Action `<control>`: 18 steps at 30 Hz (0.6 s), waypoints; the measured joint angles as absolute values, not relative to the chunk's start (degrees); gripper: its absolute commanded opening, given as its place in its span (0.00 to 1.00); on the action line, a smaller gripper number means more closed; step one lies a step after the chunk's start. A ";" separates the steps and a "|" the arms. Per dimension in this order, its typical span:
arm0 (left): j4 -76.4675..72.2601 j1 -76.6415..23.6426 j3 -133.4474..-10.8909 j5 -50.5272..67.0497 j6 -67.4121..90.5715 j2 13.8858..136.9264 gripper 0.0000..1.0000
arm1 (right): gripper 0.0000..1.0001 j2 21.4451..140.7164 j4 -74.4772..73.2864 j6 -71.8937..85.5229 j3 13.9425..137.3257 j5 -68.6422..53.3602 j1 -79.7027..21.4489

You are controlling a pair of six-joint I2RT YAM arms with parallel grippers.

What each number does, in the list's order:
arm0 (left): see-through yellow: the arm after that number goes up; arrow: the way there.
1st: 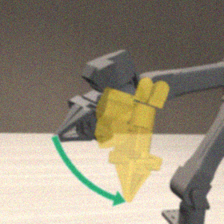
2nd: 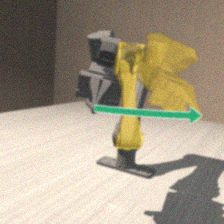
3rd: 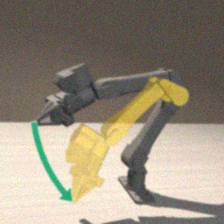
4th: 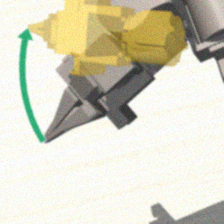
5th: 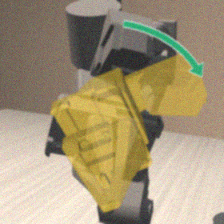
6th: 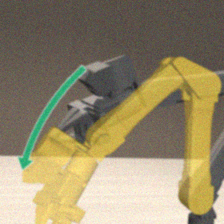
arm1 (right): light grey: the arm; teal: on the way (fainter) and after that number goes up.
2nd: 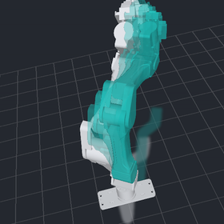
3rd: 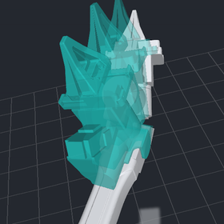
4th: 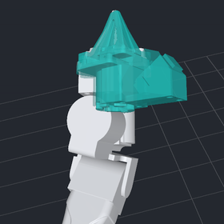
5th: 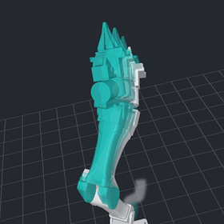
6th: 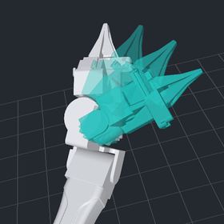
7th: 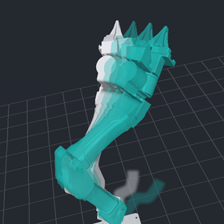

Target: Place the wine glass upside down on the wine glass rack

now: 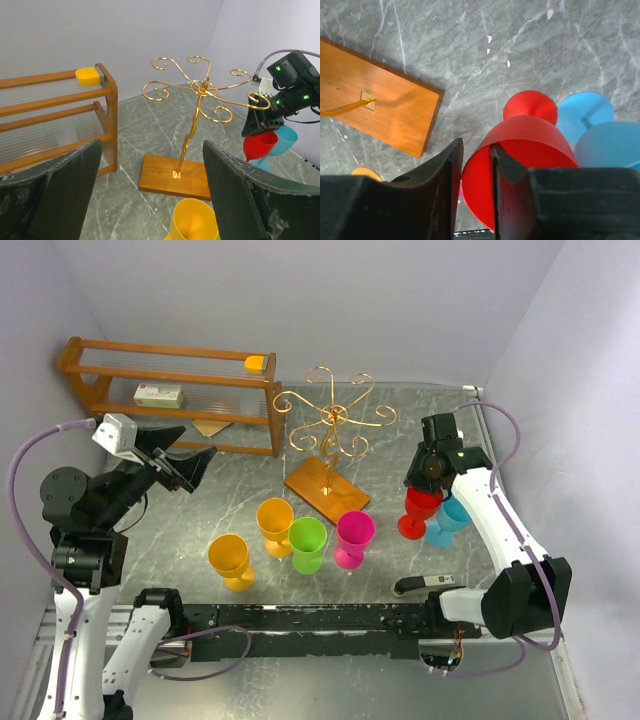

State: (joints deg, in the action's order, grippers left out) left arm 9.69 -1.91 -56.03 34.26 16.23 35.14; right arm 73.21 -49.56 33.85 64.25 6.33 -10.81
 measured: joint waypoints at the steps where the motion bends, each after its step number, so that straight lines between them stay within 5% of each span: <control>1: 9.72 -1.91 -56.31 34.28 16.10 35.35 0.93 | 0.20 73.41 -49.23 34.06 64.10 6.55 -10.94; 6: 11.53 -1.91 -60.27 34.72 14.59 36.71 0.93 | 0.00 72.82 -47.70 35.38 63.90 7.99 -11.29; 18: 12.47 -1.91 -64.47 36.53 14.20 36.32 0.94 | 0.00 68.49 -47.16 37.34 65.58 12.99 -11.33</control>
